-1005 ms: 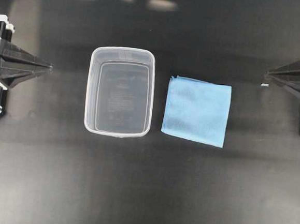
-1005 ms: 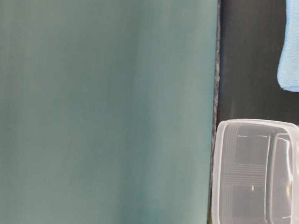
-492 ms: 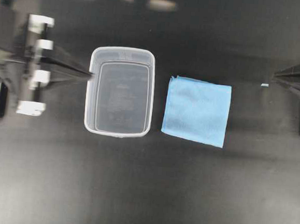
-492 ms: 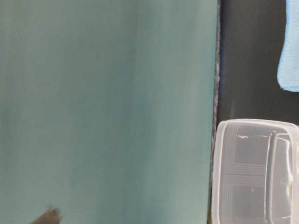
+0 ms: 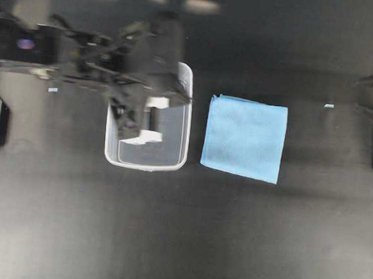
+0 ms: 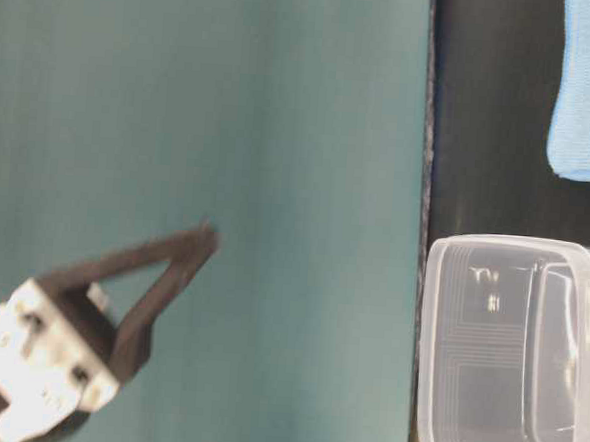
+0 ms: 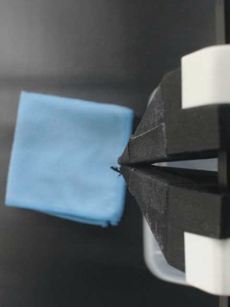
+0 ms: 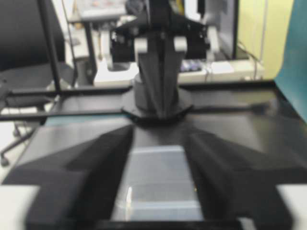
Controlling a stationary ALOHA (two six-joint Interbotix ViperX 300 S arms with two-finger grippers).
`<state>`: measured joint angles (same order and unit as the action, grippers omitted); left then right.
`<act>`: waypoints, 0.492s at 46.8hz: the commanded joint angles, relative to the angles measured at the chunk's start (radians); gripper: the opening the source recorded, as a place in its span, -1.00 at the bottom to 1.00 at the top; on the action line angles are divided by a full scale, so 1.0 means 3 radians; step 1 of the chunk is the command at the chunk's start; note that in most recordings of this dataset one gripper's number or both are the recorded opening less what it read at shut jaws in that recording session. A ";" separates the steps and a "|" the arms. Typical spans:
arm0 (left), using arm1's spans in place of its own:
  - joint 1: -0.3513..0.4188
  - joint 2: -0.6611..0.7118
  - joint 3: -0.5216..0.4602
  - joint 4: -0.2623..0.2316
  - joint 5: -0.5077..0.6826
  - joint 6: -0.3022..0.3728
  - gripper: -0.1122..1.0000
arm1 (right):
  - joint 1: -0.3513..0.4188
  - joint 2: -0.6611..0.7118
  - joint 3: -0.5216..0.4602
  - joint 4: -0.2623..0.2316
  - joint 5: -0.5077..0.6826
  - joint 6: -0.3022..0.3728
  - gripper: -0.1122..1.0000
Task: Place the blue towel into the container with the left arm.
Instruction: 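Lower the left gripper onto the blue towel and pinch its center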
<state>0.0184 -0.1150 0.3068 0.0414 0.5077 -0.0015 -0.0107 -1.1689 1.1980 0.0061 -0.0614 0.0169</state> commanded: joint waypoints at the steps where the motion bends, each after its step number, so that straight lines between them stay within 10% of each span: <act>1: 0.0005 0.0240 -0.0297 0.0010 0.0036 0.0102 -0.74 | -0.0005 -0.0020 -0.0041 0.0010 -0.0020 0.0005 0.23; 7: 0.0036 0.0614 -0.0619 0.0015 0.0245 0.0184 -0.27 | -0.0005 -0.0061 -0.0051 0.0010 -0.0020 0.0005 0.59; 16: 0.0036 0.1140 -0.0997 0.0010 0.0486 0.0184 0.68 | -0.0005 -0.0087 -0.0051 0.0015 -0.0015 0.0005 0.62; 23: 0.0046 0.1539 -0.1222 0.0015 0.0481 0.0205 0.84 | -0.0005 -0.0097 -0.0046 0.0010 -0.0015 0.0005 0.62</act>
<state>0.0337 0.2945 -0.0107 0.0414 0.6550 0.0583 -0.0107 -1.2026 1.1980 0.0077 -0.0614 0.0169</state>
